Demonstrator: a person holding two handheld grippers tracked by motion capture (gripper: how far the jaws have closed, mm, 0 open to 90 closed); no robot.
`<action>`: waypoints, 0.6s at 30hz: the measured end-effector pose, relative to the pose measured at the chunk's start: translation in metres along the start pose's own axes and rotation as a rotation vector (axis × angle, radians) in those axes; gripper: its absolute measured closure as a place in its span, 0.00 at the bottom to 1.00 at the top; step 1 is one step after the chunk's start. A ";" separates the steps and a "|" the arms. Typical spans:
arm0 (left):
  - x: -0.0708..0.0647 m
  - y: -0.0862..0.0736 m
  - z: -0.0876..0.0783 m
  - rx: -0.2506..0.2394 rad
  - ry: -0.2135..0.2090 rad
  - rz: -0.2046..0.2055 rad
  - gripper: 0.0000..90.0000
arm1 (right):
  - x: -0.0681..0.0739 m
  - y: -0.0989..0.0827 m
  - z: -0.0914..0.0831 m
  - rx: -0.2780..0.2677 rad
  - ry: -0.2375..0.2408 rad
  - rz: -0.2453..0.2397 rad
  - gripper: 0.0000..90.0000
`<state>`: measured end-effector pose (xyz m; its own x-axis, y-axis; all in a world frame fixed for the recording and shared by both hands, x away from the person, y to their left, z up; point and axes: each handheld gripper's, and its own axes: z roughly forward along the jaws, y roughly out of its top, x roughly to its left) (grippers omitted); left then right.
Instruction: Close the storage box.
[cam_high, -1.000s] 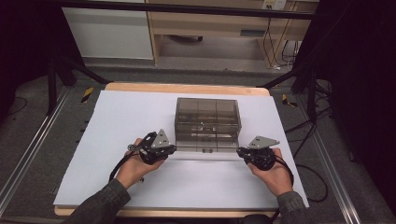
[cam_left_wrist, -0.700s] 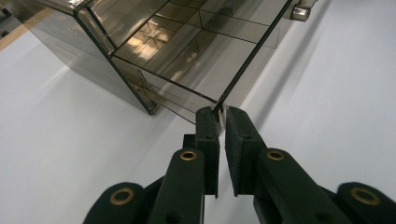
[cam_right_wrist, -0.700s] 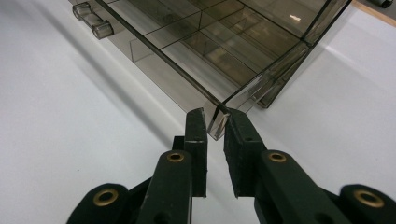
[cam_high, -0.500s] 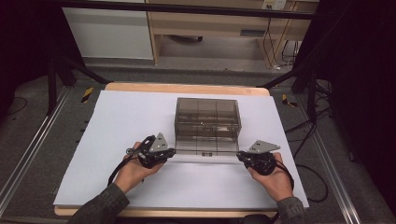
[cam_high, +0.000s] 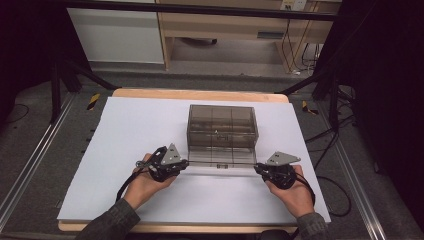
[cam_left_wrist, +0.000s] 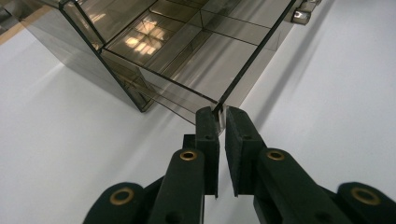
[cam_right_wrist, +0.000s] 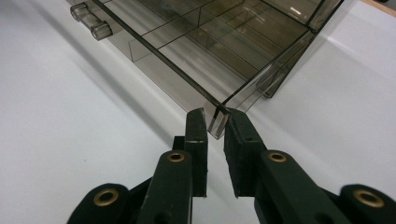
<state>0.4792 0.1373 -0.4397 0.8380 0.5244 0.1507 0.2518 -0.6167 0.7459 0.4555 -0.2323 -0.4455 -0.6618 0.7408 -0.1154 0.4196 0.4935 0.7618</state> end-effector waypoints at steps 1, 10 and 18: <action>0.000 0.000 0.000 -0.001 0.001 0.000 0.93 | 0.000 0.000 0.000 0.001 -0.002 0.005 0.89; -0.002 -0.002 0.003 -0.002 0.008 -0.003 0.93 | 0.000 -0.001 0.002 0.006 -0.010 -0.002 0.88; -0.002 -0.007 0.007 -0.004 0.000 -0.003 0.93 | 0.001 -0.005 0.006 0.013 -0.011 0.002 0.88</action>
<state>0.4789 0.1362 -0.4498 0.8370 0.5267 0.1483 0.2528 -0.6126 0.7489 0.4566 -0.2316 -0.4527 -0.6542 0.7465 -0.1211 0.4287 0.4980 0.7538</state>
